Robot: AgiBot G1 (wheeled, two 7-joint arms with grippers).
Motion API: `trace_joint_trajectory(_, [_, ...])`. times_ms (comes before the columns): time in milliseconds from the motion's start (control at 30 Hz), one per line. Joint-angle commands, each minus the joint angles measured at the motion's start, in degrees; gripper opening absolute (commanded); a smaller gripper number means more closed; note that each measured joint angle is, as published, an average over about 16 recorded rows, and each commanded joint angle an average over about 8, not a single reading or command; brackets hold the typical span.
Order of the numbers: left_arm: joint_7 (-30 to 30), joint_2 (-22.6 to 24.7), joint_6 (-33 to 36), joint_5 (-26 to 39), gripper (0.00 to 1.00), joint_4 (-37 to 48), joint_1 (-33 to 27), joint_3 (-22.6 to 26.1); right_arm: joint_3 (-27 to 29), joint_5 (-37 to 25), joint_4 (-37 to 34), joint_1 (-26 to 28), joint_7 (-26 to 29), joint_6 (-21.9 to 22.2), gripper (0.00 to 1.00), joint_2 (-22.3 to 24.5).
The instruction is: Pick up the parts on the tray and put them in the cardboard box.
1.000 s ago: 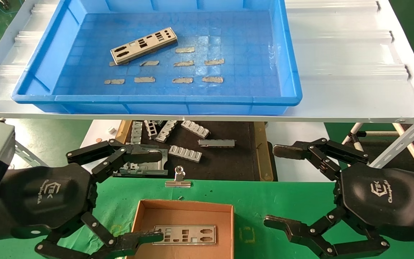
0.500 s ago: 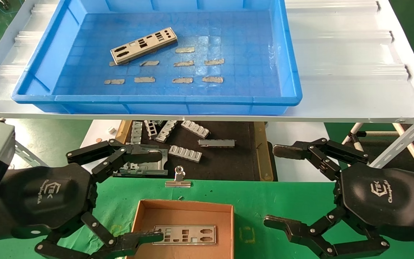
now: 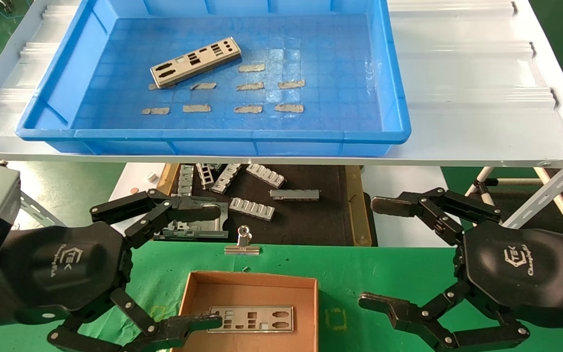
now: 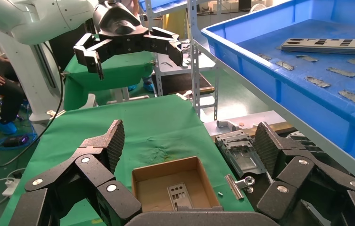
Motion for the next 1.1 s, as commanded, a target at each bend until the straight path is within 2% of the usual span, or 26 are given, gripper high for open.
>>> trace_joint_trajectory(33, [0.0, 0.0, 0.0, 0.0, 1.0, 0.0, 0.0, 0.0, 0.0, 0.0, 0.0, 0.0, 0.0, 0.0, 1.0, 0.0])
trace_joint_trajectory(1100, [0.0, 0.0, 0.0, 0.0, 1.0, 0.0, 0.0, 0.0, 0.0, 0.0, 0.0, 0.0, 0.0, 0.0, 1.0, 0.0])
